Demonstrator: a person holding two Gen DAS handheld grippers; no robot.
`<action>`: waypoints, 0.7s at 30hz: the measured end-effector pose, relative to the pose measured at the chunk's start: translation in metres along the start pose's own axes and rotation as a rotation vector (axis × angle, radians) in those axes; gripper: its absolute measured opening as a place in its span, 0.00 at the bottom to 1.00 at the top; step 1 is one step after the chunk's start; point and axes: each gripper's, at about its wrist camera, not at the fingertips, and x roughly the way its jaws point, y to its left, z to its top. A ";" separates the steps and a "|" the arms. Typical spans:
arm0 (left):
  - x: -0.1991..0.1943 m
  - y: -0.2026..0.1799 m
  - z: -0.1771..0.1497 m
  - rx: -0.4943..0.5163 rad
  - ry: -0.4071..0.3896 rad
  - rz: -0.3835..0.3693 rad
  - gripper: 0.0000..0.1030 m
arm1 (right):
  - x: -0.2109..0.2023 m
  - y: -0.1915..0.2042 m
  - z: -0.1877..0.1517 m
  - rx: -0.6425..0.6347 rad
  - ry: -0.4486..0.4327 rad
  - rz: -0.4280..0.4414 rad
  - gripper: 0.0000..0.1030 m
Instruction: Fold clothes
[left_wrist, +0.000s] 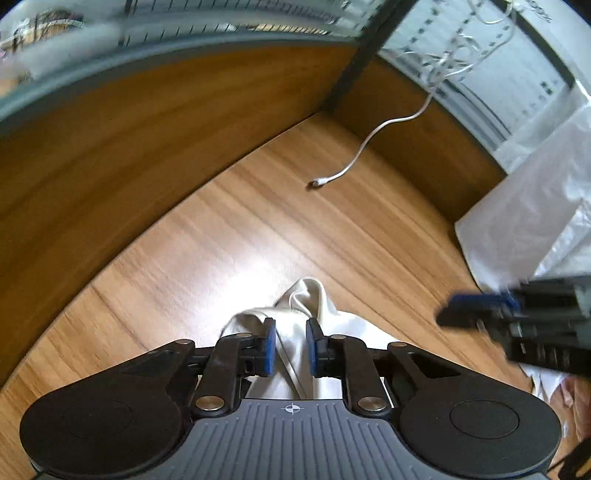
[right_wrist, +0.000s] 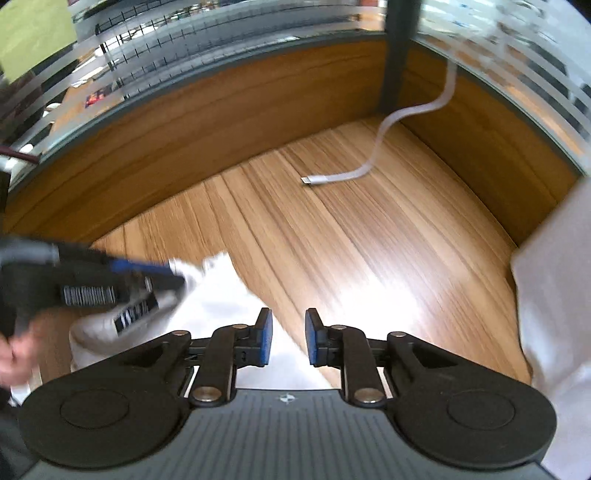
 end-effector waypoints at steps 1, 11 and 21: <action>-0.001 -0.001 0.000 0.029 -0.002 -0.001 0.18 | -0.006 0.000 -0.009 0.008 0.002 -0.012 0.23; -0.009 -0.004 -0.006 0.112 0.049 -0.035 0.22 | -0.061 -0.009 -0.104 0.161 -0.007 -0.122 0.23; -0.025 -0.028 -0.031 0.260 0.081 -0.020 0.42 | -0.111 -0.006 -0.207 0.377 -0.031 -0.249 0.24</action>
